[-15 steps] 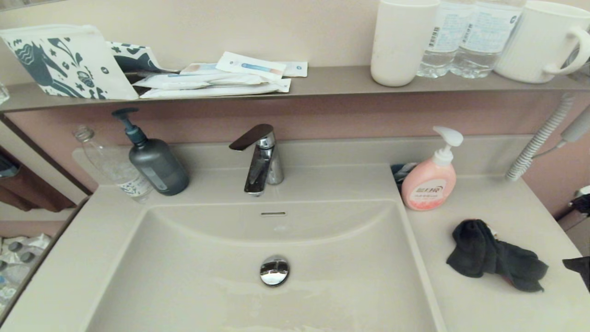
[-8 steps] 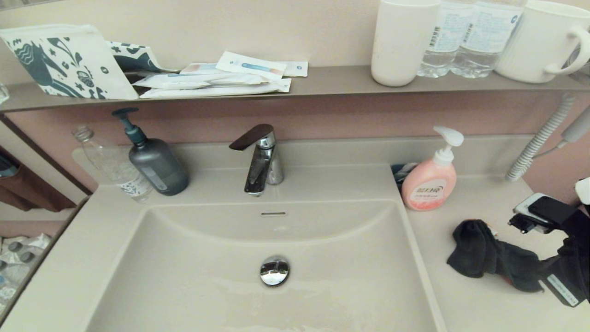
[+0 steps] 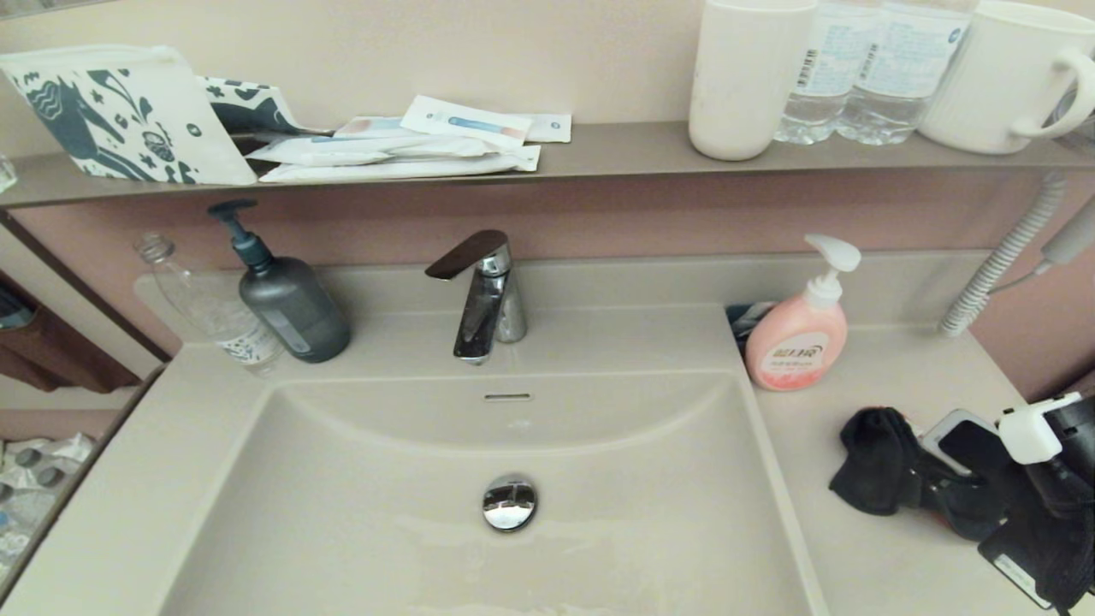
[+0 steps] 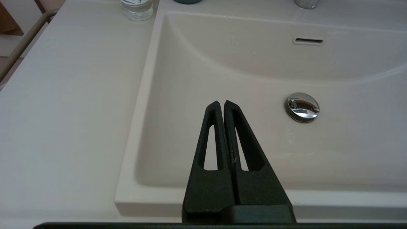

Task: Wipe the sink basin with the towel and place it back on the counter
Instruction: Pick up the cloth

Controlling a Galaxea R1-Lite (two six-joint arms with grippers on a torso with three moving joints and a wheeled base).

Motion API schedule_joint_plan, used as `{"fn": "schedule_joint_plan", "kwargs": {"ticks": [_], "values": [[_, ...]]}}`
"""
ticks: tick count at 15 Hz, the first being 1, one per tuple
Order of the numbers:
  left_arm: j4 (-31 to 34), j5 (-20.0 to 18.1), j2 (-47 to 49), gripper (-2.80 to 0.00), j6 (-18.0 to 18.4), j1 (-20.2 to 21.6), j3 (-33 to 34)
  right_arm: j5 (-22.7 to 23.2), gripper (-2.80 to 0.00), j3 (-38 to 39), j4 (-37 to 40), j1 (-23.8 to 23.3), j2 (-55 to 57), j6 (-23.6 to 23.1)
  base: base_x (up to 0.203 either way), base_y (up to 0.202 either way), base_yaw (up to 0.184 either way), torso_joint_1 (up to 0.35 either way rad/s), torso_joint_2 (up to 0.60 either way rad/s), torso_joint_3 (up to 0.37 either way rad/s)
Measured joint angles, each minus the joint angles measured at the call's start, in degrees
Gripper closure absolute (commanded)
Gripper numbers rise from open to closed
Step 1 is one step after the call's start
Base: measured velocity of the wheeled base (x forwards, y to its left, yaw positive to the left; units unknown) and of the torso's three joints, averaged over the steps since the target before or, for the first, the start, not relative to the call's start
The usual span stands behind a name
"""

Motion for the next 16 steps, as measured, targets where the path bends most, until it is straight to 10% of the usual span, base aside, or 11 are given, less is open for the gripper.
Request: {"fn": "schedule_joint_plan", "kwargs": {"ticks": [16], "values": [[-0.02,-0.05,0.00,0.00,0.01,0.00,0.00,0.25,-2.80,3.21,-18.73,0.35,13.11,-3.12,0.000,0.000,0.000,0.000,0.00,0.000]]}}
